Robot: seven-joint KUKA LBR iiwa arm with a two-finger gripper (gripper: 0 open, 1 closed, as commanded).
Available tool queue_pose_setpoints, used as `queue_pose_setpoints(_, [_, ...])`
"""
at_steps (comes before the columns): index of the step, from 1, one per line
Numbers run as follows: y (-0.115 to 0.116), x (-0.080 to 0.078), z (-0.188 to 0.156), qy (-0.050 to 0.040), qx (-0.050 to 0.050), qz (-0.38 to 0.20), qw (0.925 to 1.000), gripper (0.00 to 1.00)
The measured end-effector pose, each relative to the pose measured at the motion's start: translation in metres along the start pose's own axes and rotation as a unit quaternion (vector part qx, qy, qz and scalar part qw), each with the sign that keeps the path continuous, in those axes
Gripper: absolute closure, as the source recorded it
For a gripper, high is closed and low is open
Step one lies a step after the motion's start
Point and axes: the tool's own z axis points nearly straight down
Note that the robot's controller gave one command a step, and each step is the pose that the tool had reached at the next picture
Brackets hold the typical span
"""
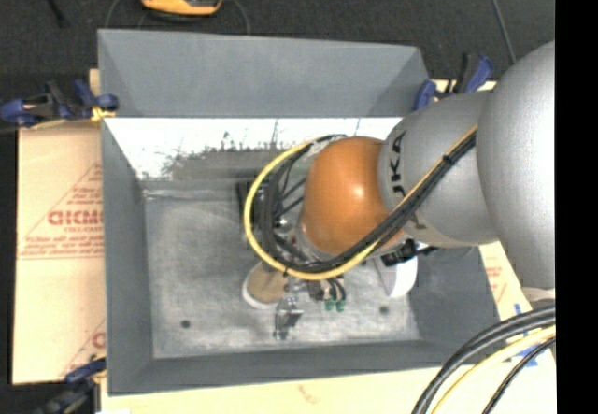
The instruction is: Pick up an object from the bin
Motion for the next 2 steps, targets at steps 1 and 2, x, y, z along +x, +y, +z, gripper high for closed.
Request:
queue_pose_setpoints(1, [-0.0043,-0.0496,0.0297,-0.0015,-0.002,-0.009,1.0000,1.00])
queue_pose_setpoints(2, [-0.0043,-0.0496,0.0298,-0.0015,-0.002,-0.008,1.0000,1.00])
